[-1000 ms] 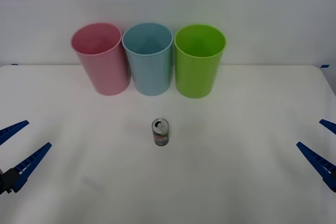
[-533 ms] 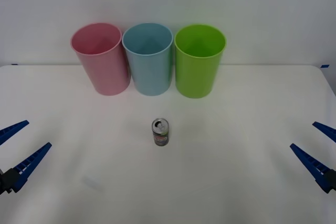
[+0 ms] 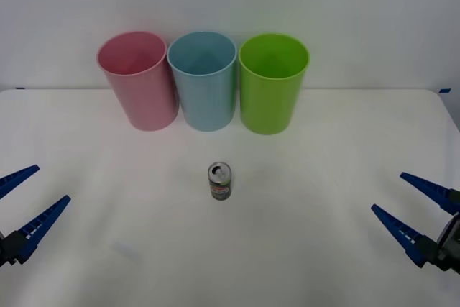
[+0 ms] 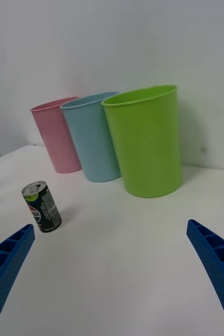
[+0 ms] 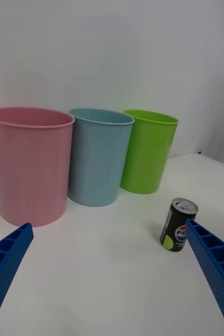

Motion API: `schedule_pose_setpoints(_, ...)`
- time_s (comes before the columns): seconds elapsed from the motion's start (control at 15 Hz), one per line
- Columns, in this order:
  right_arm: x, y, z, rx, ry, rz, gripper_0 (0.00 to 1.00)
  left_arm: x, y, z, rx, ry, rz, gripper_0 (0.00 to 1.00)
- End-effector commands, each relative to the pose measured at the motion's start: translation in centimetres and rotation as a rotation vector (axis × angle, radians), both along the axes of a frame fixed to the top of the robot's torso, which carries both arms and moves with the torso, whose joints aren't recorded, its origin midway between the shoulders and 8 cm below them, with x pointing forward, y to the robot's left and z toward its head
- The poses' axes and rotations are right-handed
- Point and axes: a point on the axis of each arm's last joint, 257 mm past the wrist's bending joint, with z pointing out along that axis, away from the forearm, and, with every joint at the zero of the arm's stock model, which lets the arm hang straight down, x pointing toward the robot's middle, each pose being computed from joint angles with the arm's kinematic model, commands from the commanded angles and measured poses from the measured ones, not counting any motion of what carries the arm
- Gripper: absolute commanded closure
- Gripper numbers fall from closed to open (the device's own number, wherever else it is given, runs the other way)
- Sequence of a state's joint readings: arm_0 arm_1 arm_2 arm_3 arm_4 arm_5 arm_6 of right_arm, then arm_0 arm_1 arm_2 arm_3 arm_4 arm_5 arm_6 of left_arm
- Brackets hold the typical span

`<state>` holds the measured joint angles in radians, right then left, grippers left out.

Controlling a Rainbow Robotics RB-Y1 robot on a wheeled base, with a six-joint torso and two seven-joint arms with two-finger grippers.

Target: Grasp the object on the table and drop it into the matching bin: aluminum can to the light blue bin, PET bottle to the pink bin.

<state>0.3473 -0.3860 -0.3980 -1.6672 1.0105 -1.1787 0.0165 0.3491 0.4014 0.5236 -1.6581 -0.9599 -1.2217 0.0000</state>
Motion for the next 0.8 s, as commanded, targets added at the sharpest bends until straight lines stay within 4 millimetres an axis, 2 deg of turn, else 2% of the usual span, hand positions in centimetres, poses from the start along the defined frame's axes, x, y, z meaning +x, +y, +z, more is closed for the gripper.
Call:
schedule_pose_setpoints(0.07,0.4,1.7,-1.0,-0.004,0.013,0.02,0.0,0.0,0.0,0.0,0.0,0.0,0.0,0.0)
schedule_pose_setpoints(0.8,2.4,8.5,-3.9,-0.092,-0.012,0.078,0.0,0.0,0.0,0.0,0.0,0.0,0.0,0.0)
